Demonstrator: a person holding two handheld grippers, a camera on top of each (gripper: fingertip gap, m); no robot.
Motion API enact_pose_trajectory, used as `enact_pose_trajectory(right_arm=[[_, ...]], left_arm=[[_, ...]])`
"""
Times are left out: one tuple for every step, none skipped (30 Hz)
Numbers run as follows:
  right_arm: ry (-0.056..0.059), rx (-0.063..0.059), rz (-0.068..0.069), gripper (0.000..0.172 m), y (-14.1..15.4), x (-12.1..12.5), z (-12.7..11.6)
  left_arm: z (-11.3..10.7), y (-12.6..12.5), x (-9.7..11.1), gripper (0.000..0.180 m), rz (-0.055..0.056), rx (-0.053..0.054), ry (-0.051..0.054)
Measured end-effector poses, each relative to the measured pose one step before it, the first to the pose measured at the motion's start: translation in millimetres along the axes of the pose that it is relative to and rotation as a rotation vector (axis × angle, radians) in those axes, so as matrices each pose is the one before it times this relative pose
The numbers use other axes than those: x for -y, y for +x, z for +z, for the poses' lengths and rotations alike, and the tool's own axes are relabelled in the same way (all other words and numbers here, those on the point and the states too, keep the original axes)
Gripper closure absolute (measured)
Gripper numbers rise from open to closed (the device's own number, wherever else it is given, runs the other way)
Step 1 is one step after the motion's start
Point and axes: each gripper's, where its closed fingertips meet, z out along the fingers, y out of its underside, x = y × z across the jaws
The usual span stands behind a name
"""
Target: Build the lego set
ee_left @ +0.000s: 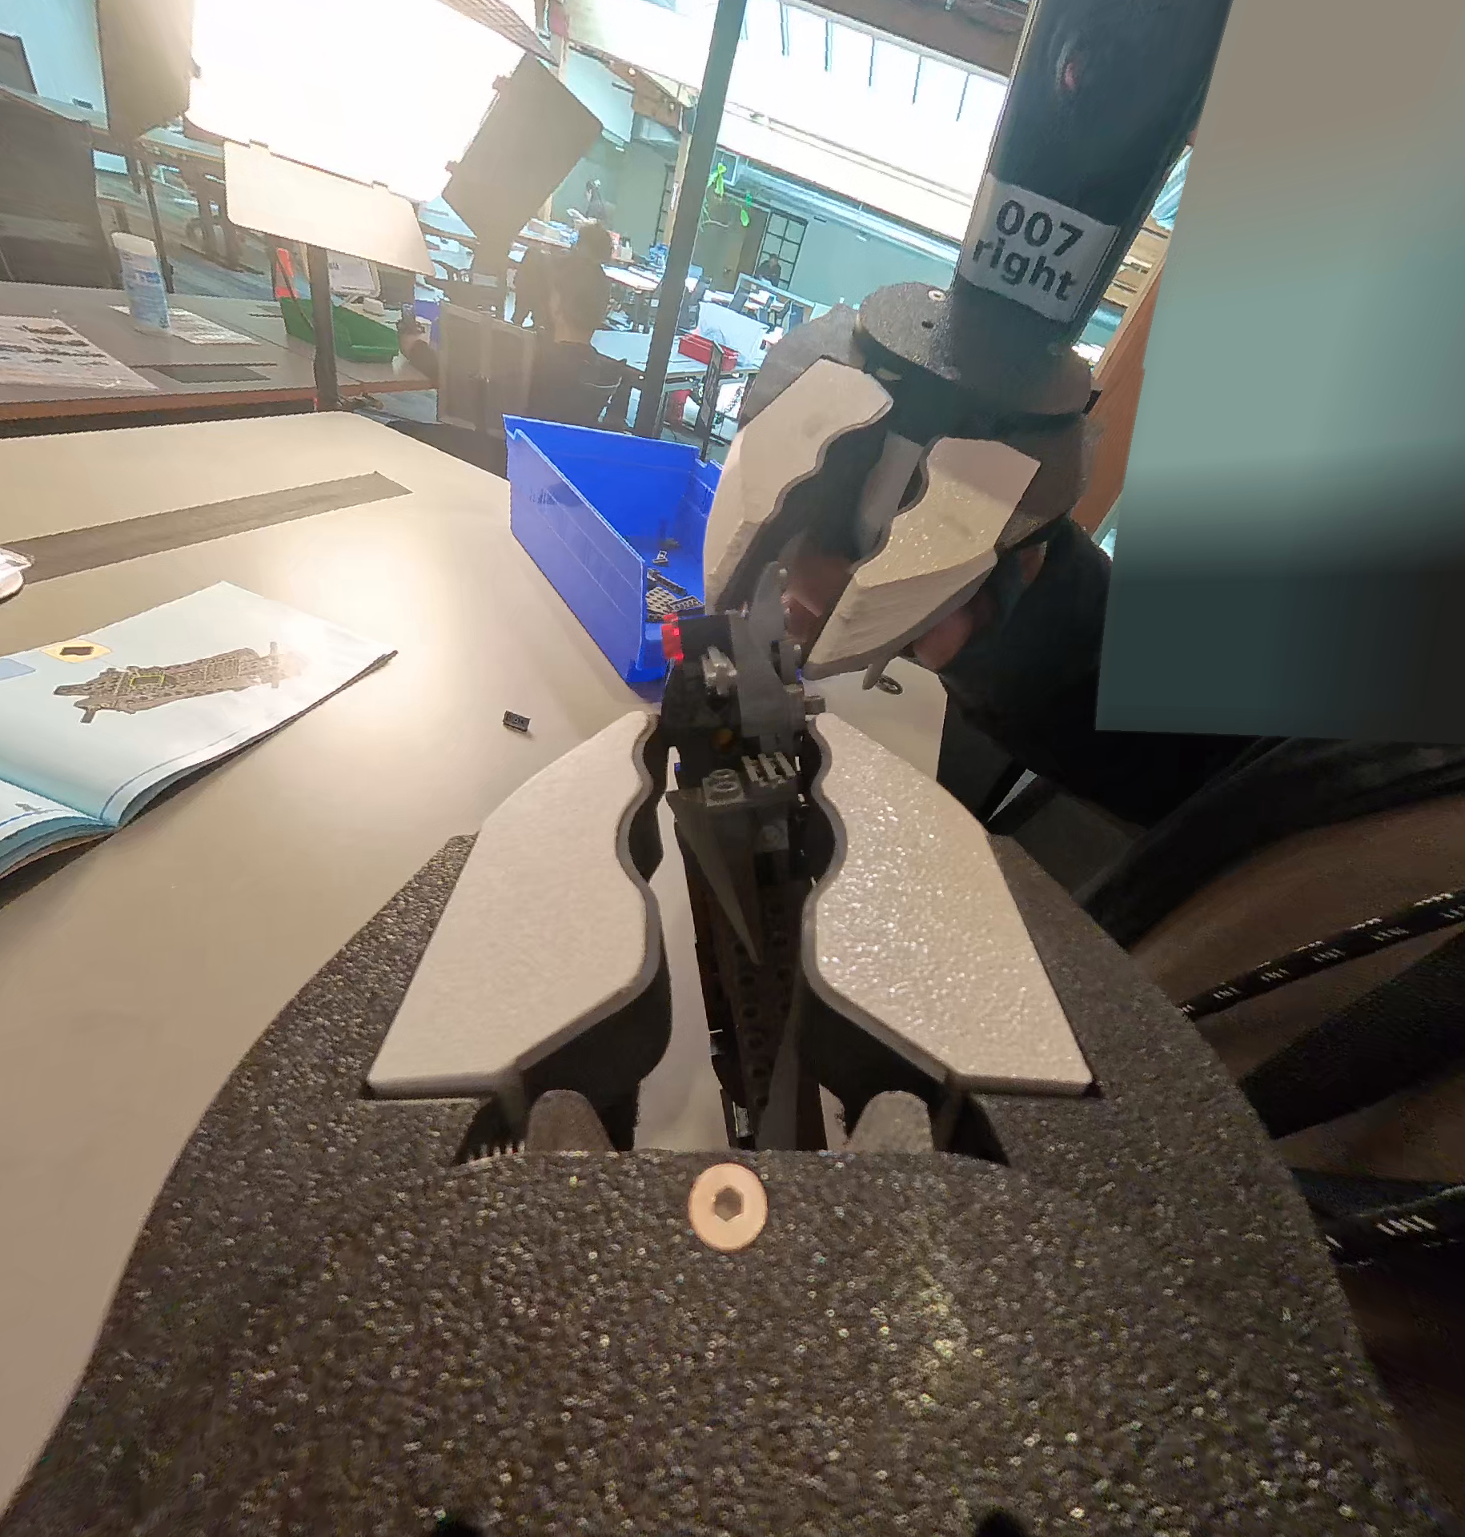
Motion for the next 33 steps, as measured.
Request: enact_pose_trajectory(right_arm=[[0.0011,-0.0008,-0.0001,0.153,0.15,-0.26,-0.09],[0.0012,-0.0005,-0.0004,0.153,0.13,-0.34,-0.04],[0.0027,0.0004,0.001,0.153,0.11,-0.07,0.0],[0.0036,0.001,0.0005,0.153,0.08,0.05,0.07],[0.004,0.001,0.0001,0.153,-0.01,0.16,-0.03],[0.0021,0.0001,0.0006,0.153,0.22,0.02,0.1],[0.0015,-0.0007,-0.0009,0.153,0.32,-0.09,-0.03],[0.0021,0.0012,-0.0004,0.153,0.12,0.03,-0.12],[0.0025,0.0006,0.002,0.153,0.12,-0.01,-0.07],[0.0016,-0.0015,0.0008,0.153,0.51,-0.14,0.09],[0.0,-0.0026,-0.0035,0.153,0.47,-0.36,0.16],[0.0006,-0.001,-0.0011,0.153,0.29,-0.31,0.18],[0.0017,0.0013,0.0026,0.153,0.21,-0.16,0.07],[0.0025,0.001,0.0044,0.153,0.22,0.19,-0.09],[0.0026,-0.0011,0.0048,0.153,0.49,0.24,0.01],[0.0035,-0.0055,0.005,0.153,1.05,0.48,0.13],[0.0041,-0.0119,0.0055,0.152,1.68,0.41,0.58],[0.0038,-0.0152,0.0073,0.152,1.88,0.04,0.81],[-0.0026,-0.0198,0.0092,0.152,2.59,-0.9,1.22],[-0.0042,-0.0206,0.0062,0.151,2.48,-1.39,1.15],[-0.0015,-0.0203,0.0049,0.151,2.28,-1.07,0.95],[0.0002,-0.0201,0.0064,0.151,2.13,-0.75,0.5],[0.0035,-0.0185,0.0096,0.15,2.0,-0.03,-0.13],[0.0071,-0.0165,0.0144,0.146,1.64,0.62,-0.78],[0.0095,-0.0225,0.0215,0.145,2.68,1.12,-1.52],[0.0097,-0.0211,0.0285,0.144,2.46,0.91,-1.66],[0.0049,-0.0169,0.0377,0.143,1.97,-0.13,-1.29],[-0.0077,-0.0221,0.0509,0.142,2.71,-2.3,-0.43],[-0.0179,-0.0264,0.0587,0.14,3.23,-4.26,0.67],[-0.0167,-0.0214,0.0559,0.135,2.21,-5.1,1.13],[-0.0101,-0.0252,0.0548,0.132,2.95,-5.1,1.25],[0.0008,-0.0229,0.0573,0.13,3.07,-3.99,1.48],[0.0087,0.005,0.0547,0.127,-0.26,-2.82,1.47]], left_arm=[[0.36,-0.01,-0.26,0.149,-0.0031,-0.0008,0.001],[0.18,-0.17,-0.16,0.149,-0.0021,-0.0007,0.0009],[0.17,-0.07,-0.12,0.149,-0.0025,-0.0019,0.0019],[-0.06,0.08,0.13,0.149,-0.0041,-0.0026,0.0031],[0.06,0.12,0.03,0.149,-0.0047,-0.003,0.0028],[0.17,0.16,-0.05,0.149,-0.0046,-0.0029,0.0014],[0.23,-0.14,-0.35,0.149,-0.002,0.0007,0.0008],[0.15,0.0,-0.06,0.149,-0.0017,-0.0011,0.0021],[0.23,0.01,0.06,0.149,-0.0042,-0.002,0.0022],[0.17,-0.32,0.13,0.149,-0.0034,-0.0004,0.0026],[0.01,-0.52,-0.2,0.149,-0.0013,0.0017,0.0007],[0.18,-0.47,-0.32,0.149,0.0012,0.0017,0.0003],[-0.01,-0.15,0.04,0.149,-0.002,-0.001,0.0017],[0.1,-0.12,0.01,0.149,-0.0056,-0.0031,0.0024],[0.22,-0.21,0.11,0.149,-0.0082,-0.0048,0.0034],[0.22,-0.55,0.43,0.149,-0.0151,-0.0075,0.0074],[0.15,-1.24,0.48,0.149,-0.0254,-0.0103,0.0119],[0.05,-1.5,0.04,0.149,-0.0297,-0.013,0.013],[0.11,-2.5,-0.57,0.149,-0.0332,-0.0092,0.0111],[0.25,-2.42,-1.13,0.149,-0.0418,-0.0145,0.0099],[0.1,-2.18,-0.97,0.149,-0.0478,-0.0201,0.0137],[-0.15,-1.94,-0.64,0.149,-0.0511,-0.0226,0.0191],[-0.45,-2.68,-0.27,0.149,-0.0539,-0.0197,0.0206],[-0.9,-3.37,0.08,0.149,-0.0488,-0.0144,0.0202],[-1.26,-3.72,0.56,0.149,-0.0383,-0.0077,0.0202],[-1.44,-3.59,1.03,0.149,-0.0297,-0.0016,0.0188],[-1.38,-3.19,1.26,0.149,-0.0219,0.0006,0.018],[-1.25,-1.83,1.3,0.149,-0.0139,-0.0015,0.0154],[-0.93,-1.12,1.38,0.149,-0.0075,-0.0003,0.0155],[-0.76,-0.14,1.49,0.149,-0.0002,-0.0031,0.0164],[-0.66,0.64,1.76,0.149,0.0025,-0.0072,0.0184],[-0.21,-0.07,0.62,0.149,-0.0025,-0.0021,0.0108],[0.19,-0.06,-0.97,0.149,0.002,-0.0042,0.0027]])
